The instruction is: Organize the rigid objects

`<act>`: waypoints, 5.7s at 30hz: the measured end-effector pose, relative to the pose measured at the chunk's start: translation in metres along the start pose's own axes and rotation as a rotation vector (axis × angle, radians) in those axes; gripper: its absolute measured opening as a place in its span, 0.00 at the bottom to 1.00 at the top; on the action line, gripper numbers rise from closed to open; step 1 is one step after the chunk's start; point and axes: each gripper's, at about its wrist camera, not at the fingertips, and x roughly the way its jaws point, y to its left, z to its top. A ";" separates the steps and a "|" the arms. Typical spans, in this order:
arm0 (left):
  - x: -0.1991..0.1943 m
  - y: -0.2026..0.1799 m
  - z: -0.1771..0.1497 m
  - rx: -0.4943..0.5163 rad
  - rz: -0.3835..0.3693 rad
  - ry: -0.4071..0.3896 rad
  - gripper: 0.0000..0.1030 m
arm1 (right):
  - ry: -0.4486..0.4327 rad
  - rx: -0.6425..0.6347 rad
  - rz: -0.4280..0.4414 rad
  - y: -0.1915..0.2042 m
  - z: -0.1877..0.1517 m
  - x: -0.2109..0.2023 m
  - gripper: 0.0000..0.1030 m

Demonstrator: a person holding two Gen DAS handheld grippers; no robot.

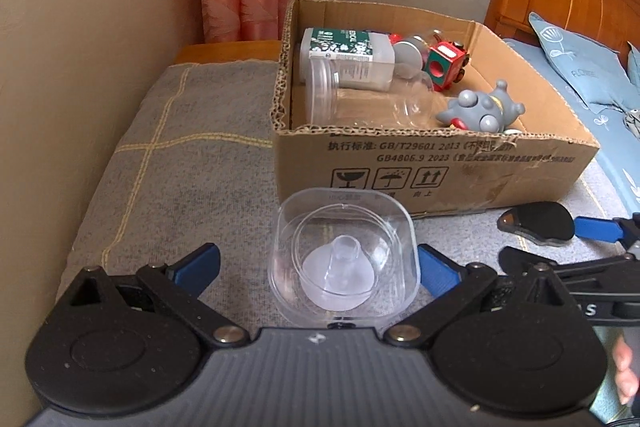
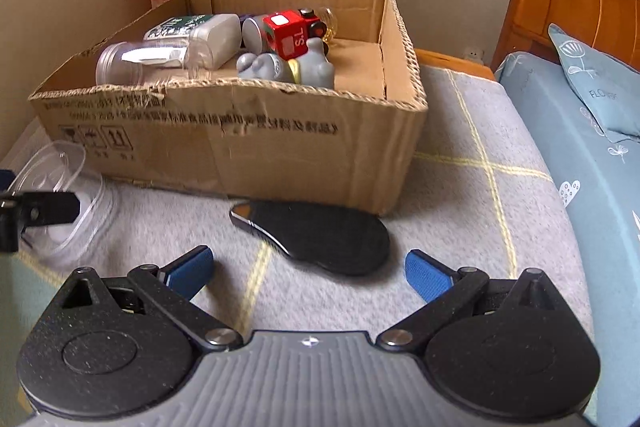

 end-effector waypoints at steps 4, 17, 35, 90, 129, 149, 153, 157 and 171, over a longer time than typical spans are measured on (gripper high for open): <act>-0.001 0.000 0.002 0.002 0.001 -0.009 0.99 | -0.014 -0.003 0.002 0.006 0.003 0.004 1.00; -0.002 0.000 0.001 -0.001 0.002 -0.006 0.99 | -0.062 0.017 -0.025 0.009 0.007 0.011 1.00; 0.008 -0.005 -0.009 -0.002 -0.028 -0.002 0.96 | -0.074 0.008 -0.021 -0.013 -0.003 0.004 1.00; -0.076 -0.012 0.030 0.209 -0.130 -0.089 0.73 | -0.215 -0.253 0.222 -0.014 0.064 -0.094 0.90; -0.056 -0.032 0.090 0.328 -0.193 -0.101 0.71 | -0.122 -0.173 0.182 -0.009 0.068 -0.058 1.00; 0.030 -0.147 0.184 0.393 -0.438 -0.098 0.90 | -0.116 -0.166 0.094 -0.028 0.047 -0.082 1.00; 0.035 -0.147 0.183 0.381 -0.392 -0.119 0.92 | -0.122 -0.160 0.084 -0.032 0.045 -0.088 1.00; 0.028 -0.136 0.178 0.359 -0.391 -0.126 0.96 | -0.125 -0.163 0.087 -0.031 0.045 -0.090 1.00; -0.048 -0.085 0.135 0.314 -0.226 -0.250 0.99 | -0.135 -0.160 0.111 -0.015 0.036 -0.111 1.00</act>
